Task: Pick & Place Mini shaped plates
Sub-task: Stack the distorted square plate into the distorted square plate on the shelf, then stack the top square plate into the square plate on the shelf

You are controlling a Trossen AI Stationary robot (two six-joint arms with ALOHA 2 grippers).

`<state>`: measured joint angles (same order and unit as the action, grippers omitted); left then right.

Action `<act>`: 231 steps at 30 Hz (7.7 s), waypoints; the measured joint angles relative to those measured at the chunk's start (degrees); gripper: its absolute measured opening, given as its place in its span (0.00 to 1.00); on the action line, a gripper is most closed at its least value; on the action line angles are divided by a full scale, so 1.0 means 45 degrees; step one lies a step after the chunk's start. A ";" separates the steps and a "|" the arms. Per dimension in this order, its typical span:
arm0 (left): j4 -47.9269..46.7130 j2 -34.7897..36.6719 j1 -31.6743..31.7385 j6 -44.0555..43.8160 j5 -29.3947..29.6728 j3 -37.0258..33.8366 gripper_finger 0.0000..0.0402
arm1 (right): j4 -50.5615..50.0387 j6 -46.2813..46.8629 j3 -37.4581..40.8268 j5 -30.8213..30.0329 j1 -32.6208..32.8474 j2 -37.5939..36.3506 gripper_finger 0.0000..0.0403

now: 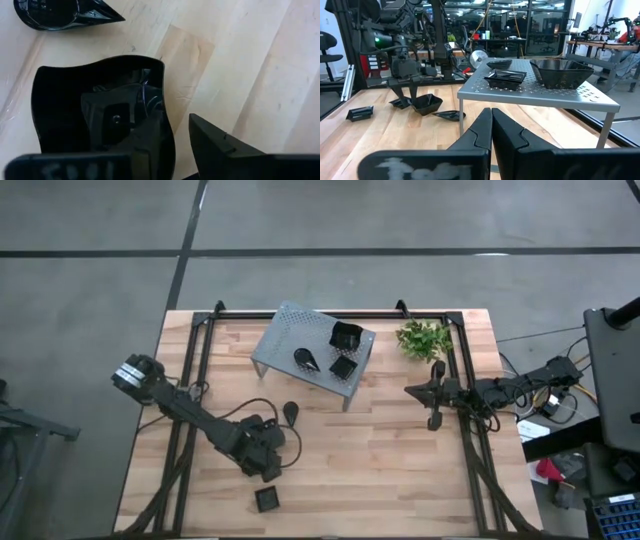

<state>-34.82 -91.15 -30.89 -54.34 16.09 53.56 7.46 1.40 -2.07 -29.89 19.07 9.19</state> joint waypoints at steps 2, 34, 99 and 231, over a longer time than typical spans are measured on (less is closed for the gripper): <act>-0.0012 -0.0021 0.0005 0.0052 0.0007 0.0000 0.20 | 0.0000 -0.0013 0.0000 0.0001 0.0000 0.0000 0.02; -0.4822 0.0052 0.0010 0.5352 0.3792 0.5264 0.00 | 0.0005 -0.0002 0.0000 -0.0002 0.0005 0.0000 0.02; 0.2538 -0.1284 0.9598 2.0359 -0.0539 0.7208 0.00 | 0.0005 0.0002 0.0000 0.0001 0.0004 0.0000 0.02; -0.2225 -0.0089 -0.3147 0.4630 -0.2015 -0.0132 0.21 | 0.0000 -0.0004 0.0000 -0.0004 0.0000 -0.0007 0.02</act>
<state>-44.83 -91.55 -45.06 -33.50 7.02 52.96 7.46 1.39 -2.07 -29.91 19.07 9.16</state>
